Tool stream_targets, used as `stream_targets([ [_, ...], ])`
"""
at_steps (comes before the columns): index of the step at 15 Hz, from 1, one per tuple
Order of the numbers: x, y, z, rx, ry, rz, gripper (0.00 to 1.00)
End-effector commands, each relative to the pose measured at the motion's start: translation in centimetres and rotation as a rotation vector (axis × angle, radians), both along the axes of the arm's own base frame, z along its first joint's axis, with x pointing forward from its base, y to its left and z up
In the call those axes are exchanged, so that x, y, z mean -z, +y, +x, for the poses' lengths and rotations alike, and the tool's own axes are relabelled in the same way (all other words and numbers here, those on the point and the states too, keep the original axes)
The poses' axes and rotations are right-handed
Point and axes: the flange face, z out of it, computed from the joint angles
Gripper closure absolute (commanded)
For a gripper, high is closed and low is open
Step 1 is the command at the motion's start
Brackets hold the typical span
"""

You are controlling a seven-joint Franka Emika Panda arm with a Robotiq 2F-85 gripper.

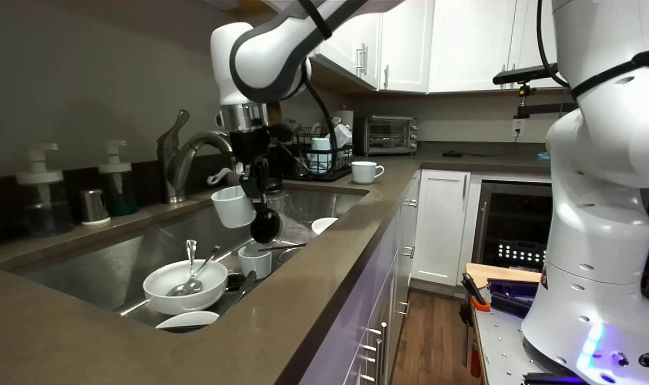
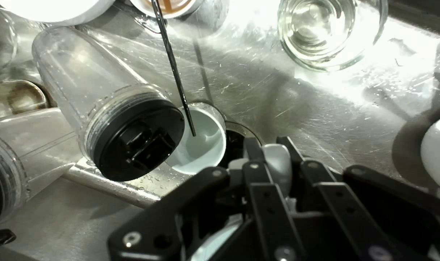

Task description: Pick up the mug cup from the countertop, move it to the right and then move it to the left back on the countertop.

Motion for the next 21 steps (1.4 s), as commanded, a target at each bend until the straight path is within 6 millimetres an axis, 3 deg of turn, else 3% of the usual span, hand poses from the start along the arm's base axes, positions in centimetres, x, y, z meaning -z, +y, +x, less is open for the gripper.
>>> stream_targets([
  [1, 0.0, 0.0, 0.0, 0.000, 0.001, 0.000, 0.84],
  [5, 0.0, 0.0, 0.0, 0.000, 0.001, 0.000, 0.84],
  [6, 0.0, 0.0, 0.0, 0.000, 0.001, 0.000, 0.95],
  [14, -0.8, 1.1, -3.4, -0.029, 0.051, -0.007, 0.95],
  [21, -4.4, 5.5, -5.7, -0.138, -0.001, -0.002, 0.95],
])
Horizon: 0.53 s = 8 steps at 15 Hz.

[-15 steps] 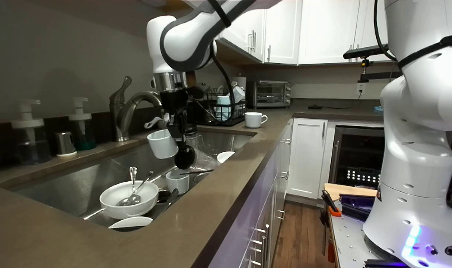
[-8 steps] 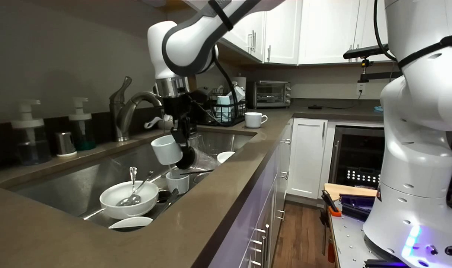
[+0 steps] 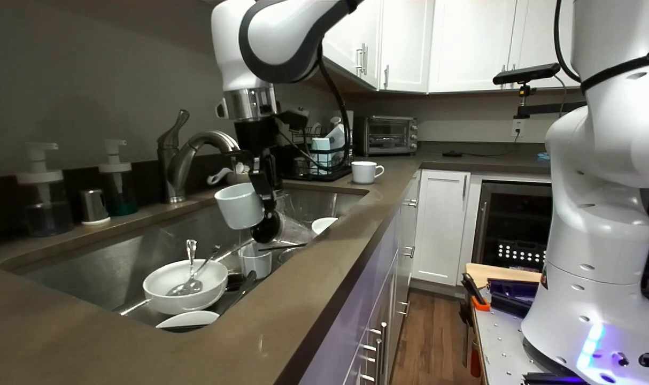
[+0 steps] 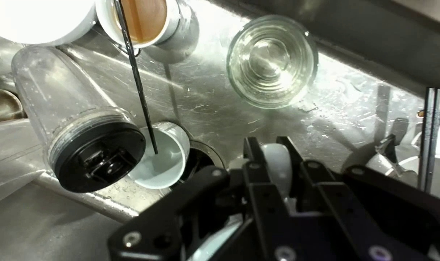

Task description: Pick up the mug cup from the countertop, move it to the right and then move it to the left back on the countertop.

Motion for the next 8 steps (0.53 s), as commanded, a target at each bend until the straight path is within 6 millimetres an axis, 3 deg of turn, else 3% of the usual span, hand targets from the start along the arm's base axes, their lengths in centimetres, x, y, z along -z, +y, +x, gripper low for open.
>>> stream_targets([
  [1, -2.9, 2.5, -1.3, -0.088, -0.053, 0.012, 0.95],
  [8, -2.8, 9.8, -0.2, -0.277, -0.111, 0.111, 0.95],
])
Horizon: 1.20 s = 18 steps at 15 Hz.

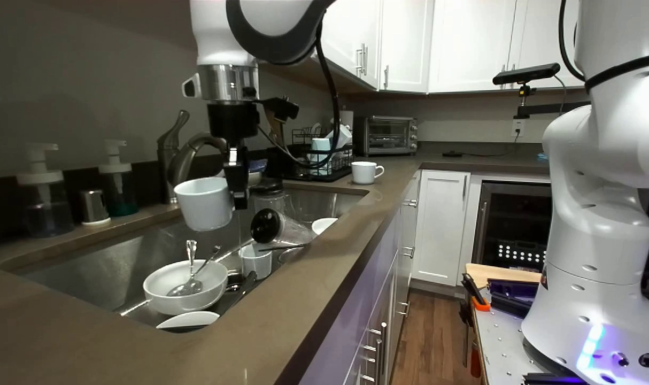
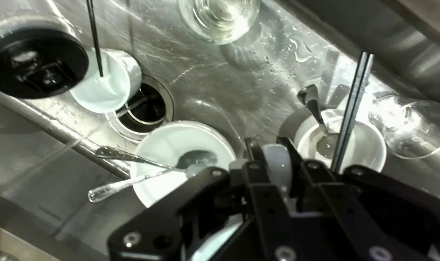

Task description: Pick up the mug cup from the countertop, move it to the right and then move it to the left back on the countertop.

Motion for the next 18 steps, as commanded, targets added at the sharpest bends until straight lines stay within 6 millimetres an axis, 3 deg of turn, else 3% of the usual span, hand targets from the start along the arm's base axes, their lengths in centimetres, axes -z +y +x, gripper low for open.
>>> stream_targets([
  [1, -0.5, 3.6, 0.8, -0.120, -0.024, 0.070, 0.95],
  [3, -0.6, 5.6, 0.8, -0.178, -0.019, 0.096, 0.95],
  [4, 0.5, 4.2, 0.0, -0.117, 0.001, 0.058, 0.84],
  [7, 0.5, 5.8, 0.2, -0.153, 0.002, 0.071, 0.84],
  [18, 0.5, 5.6, 0.3, -0.154, 0.002, 0.071, 0.84],
])
